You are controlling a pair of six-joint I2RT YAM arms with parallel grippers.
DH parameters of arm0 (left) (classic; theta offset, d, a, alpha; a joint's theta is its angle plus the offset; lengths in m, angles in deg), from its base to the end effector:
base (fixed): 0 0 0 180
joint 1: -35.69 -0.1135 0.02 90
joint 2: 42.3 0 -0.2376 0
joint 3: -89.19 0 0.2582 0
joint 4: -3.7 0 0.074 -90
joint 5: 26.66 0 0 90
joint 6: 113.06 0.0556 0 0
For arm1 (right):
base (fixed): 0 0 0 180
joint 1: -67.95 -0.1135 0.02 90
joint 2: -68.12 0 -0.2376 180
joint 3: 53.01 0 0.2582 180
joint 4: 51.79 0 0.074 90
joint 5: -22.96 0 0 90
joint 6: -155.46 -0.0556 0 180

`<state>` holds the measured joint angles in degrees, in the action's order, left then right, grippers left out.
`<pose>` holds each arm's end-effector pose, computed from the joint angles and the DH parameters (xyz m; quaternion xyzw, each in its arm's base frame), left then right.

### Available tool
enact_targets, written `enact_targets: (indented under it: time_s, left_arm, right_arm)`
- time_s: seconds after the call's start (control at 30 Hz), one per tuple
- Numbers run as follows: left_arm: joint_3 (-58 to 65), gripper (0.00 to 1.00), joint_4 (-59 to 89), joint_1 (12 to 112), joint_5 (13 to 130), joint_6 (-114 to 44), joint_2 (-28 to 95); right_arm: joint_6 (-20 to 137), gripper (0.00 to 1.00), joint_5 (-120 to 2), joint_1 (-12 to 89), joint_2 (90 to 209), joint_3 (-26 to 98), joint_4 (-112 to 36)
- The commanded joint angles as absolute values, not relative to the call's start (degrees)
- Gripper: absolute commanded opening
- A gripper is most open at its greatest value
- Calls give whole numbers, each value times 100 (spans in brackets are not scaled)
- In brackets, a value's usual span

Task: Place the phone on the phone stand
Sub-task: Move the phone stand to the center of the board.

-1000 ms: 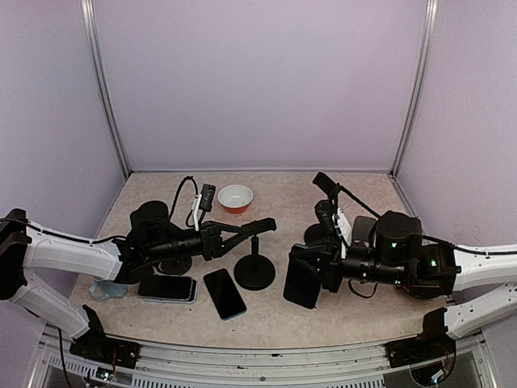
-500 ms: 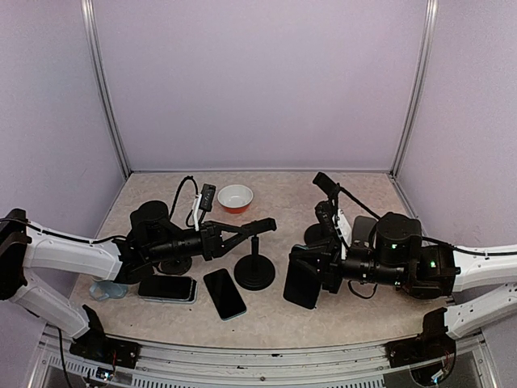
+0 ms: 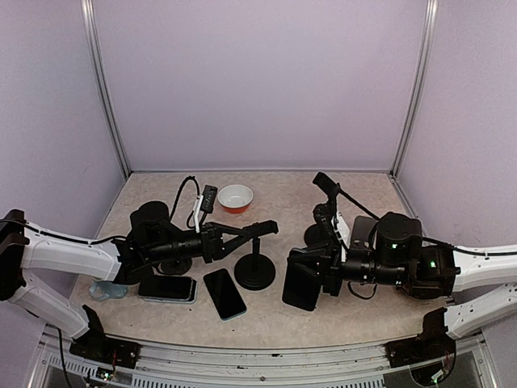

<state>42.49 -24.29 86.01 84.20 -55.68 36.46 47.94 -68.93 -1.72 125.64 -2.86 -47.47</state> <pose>0.1879 -0.2575 0.2005 0.2326 0.6921 -0.5431 0.4145 0.0974 0.2576 0.2546 -0.3314 0.7010 0.4261 0.4661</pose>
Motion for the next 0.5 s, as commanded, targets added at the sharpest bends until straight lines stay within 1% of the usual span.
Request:
enact_targets:
  time_s: [0.0,0.23,0.47]
  left_arm:
    - [4087,0,-2353,8754,8791,-5392,3471]
    - [3954,0,-2226,8991,8965,-5180,3353]
    - [3671,0,-2060,9173,9268,-4999,3435]
  right_arm:
    - [5014,0,-6408,-113,12335,-301,-5293]
    - [5211,0,-6382,-113,11974,-328,-5350]
    - [5570,0,-5625,-113,12272,188,-5189]
